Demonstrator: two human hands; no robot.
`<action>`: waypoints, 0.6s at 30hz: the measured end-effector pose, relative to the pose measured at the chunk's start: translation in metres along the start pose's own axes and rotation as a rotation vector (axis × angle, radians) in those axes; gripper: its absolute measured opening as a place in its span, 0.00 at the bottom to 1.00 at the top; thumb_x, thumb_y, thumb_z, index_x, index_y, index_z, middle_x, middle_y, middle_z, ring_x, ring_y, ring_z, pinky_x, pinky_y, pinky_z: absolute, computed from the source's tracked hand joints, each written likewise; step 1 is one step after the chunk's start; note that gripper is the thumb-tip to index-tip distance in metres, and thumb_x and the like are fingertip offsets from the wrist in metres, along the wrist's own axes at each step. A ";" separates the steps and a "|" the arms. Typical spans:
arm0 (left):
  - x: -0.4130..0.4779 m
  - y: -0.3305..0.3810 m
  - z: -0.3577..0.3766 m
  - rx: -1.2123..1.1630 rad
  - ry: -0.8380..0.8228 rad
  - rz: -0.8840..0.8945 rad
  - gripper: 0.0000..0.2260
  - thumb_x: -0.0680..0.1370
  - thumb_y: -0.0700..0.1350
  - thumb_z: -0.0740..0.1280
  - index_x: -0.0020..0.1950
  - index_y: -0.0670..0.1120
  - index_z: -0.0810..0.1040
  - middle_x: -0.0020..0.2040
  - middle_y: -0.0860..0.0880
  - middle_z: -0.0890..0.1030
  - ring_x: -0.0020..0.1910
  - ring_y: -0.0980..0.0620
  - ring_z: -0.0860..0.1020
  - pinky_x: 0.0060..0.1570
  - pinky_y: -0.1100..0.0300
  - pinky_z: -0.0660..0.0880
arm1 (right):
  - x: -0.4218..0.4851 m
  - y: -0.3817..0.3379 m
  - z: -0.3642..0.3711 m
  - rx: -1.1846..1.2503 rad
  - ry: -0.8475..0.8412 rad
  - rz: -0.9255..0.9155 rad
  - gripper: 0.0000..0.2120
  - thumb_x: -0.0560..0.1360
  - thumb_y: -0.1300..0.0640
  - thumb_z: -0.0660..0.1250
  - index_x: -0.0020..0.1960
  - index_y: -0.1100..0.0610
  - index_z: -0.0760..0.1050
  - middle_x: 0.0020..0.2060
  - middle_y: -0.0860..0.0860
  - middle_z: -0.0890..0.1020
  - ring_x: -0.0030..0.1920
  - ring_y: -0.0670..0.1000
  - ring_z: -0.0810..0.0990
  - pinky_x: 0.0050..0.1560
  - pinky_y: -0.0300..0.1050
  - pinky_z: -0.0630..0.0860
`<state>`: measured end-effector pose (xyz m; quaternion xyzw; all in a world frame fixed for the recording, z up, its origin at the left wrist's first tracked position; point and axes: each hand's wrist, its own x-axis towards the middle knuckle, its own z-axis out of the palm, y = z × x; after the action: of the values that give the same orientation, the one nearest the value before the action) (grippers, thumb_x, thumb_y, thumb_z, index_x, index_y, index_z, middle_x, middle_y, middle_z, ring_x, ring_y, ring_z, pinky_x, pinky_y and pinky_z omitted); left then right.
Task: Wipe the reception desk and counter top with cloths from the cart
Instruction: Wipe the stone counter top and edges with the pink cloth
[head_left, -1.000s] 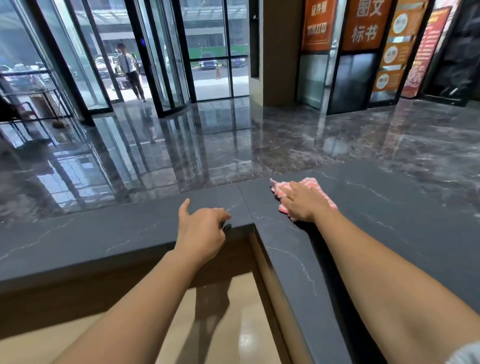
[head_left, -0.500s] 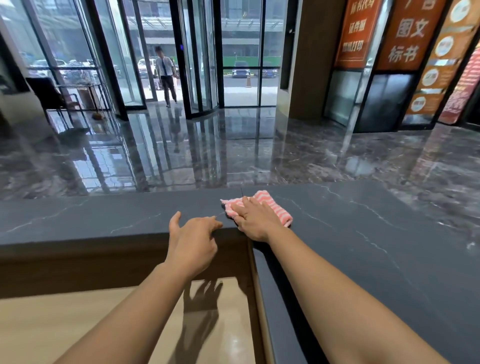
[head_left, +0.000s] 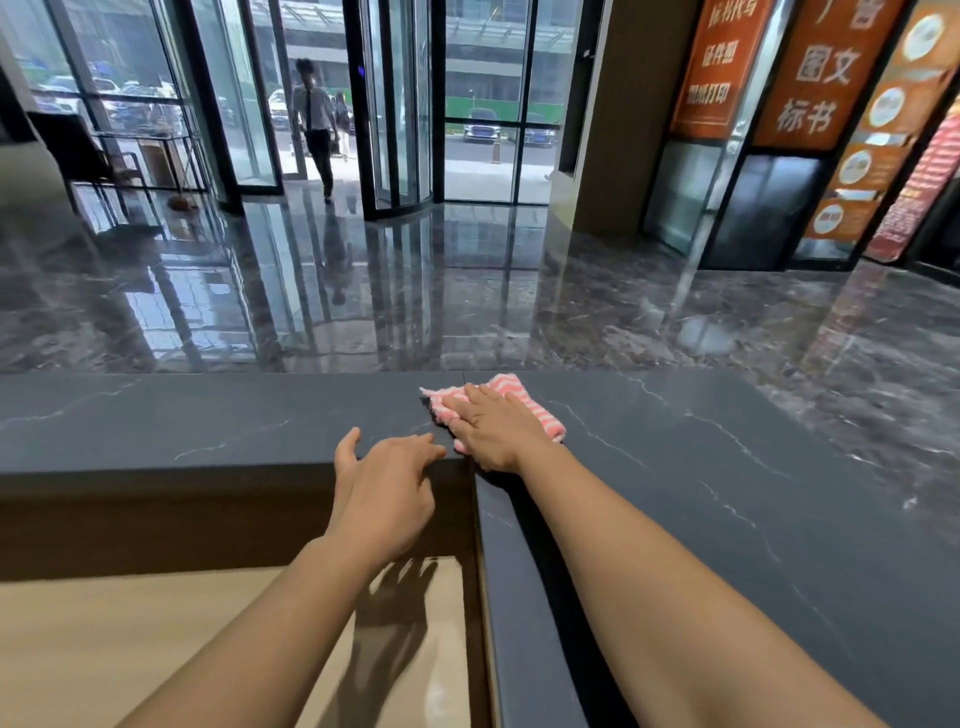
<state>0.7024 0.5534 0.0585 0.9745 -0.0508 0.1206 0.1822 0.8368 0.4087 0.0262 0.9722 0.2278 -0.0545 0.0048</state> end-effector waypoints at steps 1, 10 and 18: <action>0.000 0.002 0.000 0.001 0.005 -0.007 0.20 0.79 0.40 0.60 0.68 0.56 0.74 0.70 0.57 0.73 0.70 0.60 0.68 0.74 0.47 0.41 | 0.005 0.004 0.000 -0.007 0.001 -0.002 0.29 0.81 0.44 0.54 0.79 0.47 0.51 0.79 0.52 0.52 0.78 0.56 0.48 0.76 0.58 0.49; -0.003 0.052 0.015 0.033 -0.003 -0.059 0.19 0.79 0.43 0.59 0.68 0.57 0.73 0.71 0.59 0.71 0.72 0.60 0.65 0.74 0.49 0.41 | -0.023 0.096 -0.013 0.081 0.041 0.196 0.28 0.81 0.42 0.50 0.79 0.42 0.49 0.79 0.49 0.49 0.79 0.55 0.44 0.73 0.66 0.41; -0.004 0.123 0.034 0.109 -0.110 -0.041 0.16 0.81 0.50 0.57 0.68 0.53 0.72 0.69 0.56 0.72 0.71 0.57 0.66 0.72 0.51 0.48 | -0.079 0.239 -0.006 0.049 0.020 0.377 0.28 0.79 0.39 0.47 0.78 0.40 0.49 0.79 0.51 0.53 0.77 0.58 0.50 0.75 0.60 0.49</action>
<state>0.6885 0.4275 0.0690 0.9890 -0.0341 0.0655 0.1284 0.8729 0.1599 0.0368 0.9980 0.0404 -0.0484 -0.0108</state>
